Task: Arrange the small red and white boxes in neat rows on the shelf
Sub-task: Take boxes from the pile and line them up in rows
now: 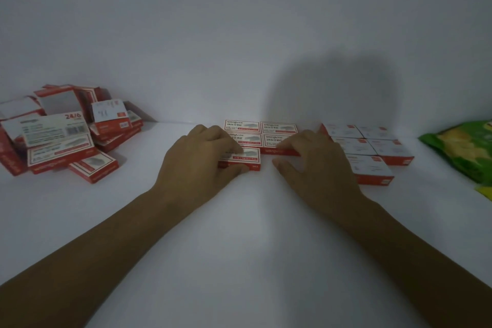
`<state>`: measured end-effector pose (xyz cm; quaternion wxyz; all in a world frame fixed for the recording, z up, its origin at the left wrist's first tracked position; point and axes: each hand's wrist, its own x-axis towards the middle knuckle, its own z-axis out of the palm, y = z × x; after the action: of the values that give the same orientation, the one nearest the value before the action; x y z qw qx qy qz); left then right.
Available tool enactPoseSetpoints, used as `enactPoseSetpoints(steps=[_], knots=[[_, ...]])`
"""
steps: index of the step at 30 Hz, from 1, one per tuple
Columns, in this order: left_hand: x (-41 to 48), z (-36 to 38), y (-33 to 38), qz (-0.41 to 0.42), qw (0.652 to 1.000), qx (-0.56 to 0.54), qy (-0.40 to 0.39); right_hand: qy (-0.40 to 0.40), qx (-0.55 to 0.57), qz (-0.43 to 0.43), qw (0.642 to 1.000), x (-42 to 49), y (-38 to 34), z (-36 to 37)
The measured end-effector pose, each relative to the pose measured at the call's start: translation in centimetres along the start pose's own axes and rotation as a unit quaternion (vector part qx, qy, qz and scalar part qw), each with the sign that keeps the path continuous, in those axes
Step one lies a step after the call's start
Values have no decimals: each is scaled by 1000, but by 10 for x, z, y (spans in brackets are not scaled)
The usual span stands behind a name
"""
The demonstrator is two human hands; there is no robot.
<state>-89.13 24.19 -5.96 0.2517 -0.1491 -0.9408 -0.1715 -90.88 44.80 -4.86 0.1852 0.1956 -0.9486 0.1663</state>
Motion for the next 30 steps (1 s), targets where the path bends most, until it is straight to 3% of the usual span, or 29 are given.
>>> enactPoseSetpoints(steps=[7,22,30], knots=[[0,3,-1,27,1000,-1,-14,-24,-5,-22,999,-2,1,-3],[-3,-3,4,-4,999,-2,-42,-42,3,-3,999,-2,-5,-10],[-24,-55,-14,1,995,57,-77,-76,0,-48,996,-1,-50,-30]])
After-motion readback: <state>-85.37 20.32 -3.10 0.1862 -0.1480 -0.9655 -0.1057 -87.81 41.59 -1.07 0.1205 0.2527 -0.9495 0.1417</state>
